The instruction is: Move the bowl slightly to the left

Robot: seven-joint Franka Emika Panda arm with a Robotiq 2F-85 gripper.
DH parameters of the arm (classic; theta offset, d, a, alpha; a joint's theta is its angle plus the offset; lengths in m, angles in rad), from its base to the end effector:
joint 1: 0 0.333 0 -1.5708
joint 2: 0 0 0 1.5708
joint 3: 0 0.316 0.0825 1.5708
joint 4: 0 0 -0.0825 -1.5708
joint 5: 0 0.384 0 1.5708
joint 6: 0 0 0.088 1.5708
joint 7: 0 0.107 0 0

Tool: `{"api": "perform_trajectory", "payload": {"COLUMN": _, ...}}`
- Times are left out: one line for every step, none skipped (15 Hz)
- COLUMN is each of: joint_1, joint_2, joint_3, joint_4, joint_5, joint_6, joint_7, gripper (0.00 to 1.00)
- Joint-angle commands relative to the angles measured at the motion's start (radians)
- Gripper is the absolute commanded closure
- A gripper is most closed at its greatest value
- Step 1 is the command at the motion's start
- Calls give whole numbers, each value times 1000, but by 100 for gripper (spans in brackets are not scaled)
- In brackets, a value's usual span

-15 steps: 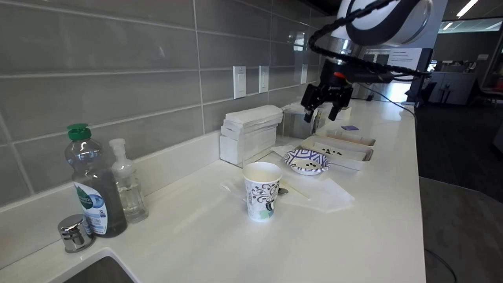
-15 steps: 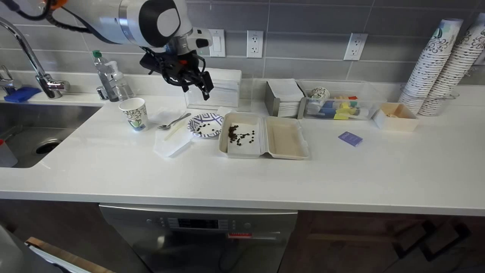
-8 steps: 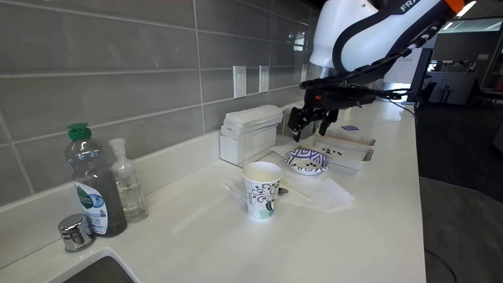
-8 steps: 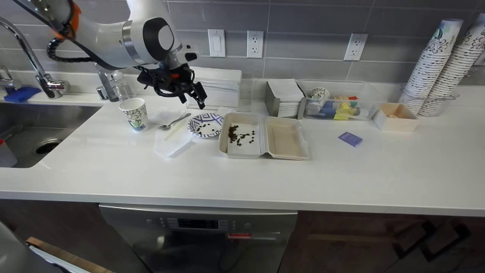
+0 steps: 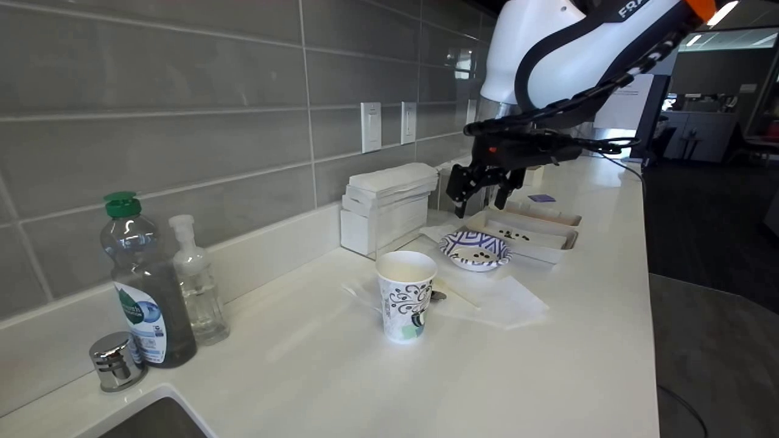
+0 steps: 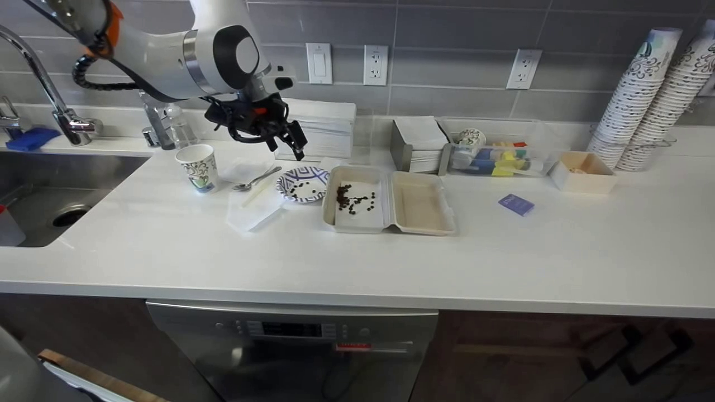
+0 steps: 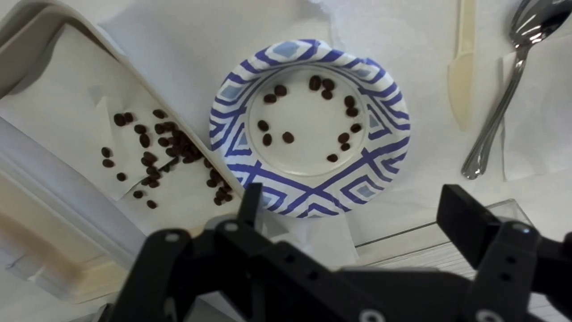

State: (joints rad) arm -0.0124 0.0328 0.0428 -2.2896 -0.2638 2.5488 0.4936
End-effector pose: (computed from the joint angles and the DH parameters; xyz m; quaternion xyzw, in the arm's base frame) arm 0.5388 0.0198 0.3594 0.9817 -0.1288 0.1302 0.0527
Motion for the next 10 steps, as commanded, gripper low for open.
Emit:
{"api": "perform_trajectory", "payload": {"joint_1": 24, "joint_2": 84, "joint_3": -12, "joint_4": 37, "joint_5": 27, "joint_6": 36, "joint_7": 32, "gripper": 0}}
{"api": "perform_trajectory", "payload": {"joint_1": 29, "joint_2": 103, "joint_3": -15, "joint_4": 46, "joint_5": 24, "joint_6": 38, "joint_7": 37, "gripper": 0}}
{"api": "perform_trajectory", "payload": {"joint_1": 36, "joint_2": 123, "joint_3": -20, "joint_4": 56, "joint_5": 15, "joint_6": 37, "joint_7": 48, "gripper": 0}}
{"api": "perform_trajectory", "payload": {"joint_1": 41, "joint_2": 141, "joint_3": -24, "joint_4": 66, "joint_5": 21, "joint_6": 38, "joint_7": 52, "gripper": 0}}
{"api": "perform_trajectory", "payload": {"joint_1": 49, "joint_2": 161, "joint_3": -31, "joint_4": 78, "joint_5": 16, "joint_6": 34, "joint_7": 64, "gripper": 0}}
{"api": "perform_trajectory", "payload": {"joint_1": 57, "joint_2": 178, "joint_3": -38, "joint_4": 88, "joint_5": 9, "joint_6": 30, "joint_7": 75, "gripper": 0}}
{"api": "perform_trajectory", "payload": {"joint_1": 64, "joint_2": 197, "joint_3": -44, "joint_4": 99, "joint_5": 15, "joint_6": 31, "joint_7": 78, "gripper": 0}}
{"api": "perform_trajectory", "payload": {"joint_1": 72, "joint_2": 218, "joint_3": -50, "joint_4": 111, "joint_5": 15, "joint_6": 40, "joint_7": 83, "gripper": 1}}
{"api": "perform_trajectory", "payload": {"joint_1": 80, "joint_2": 237, "joint_3": -56, "joint_4": 122, "joint_5": 17, "joint_6": 45, "joint_7": 84, "gripper": 4}}
{"api": "perform_trajectory", "payload": {"joint_1": 88, "joint_2": 257, "joint_3": -58, "joint_4": 136, "joint_5": 27, "joint_6": 52, "joint_7": 79, "gripper": 6}}
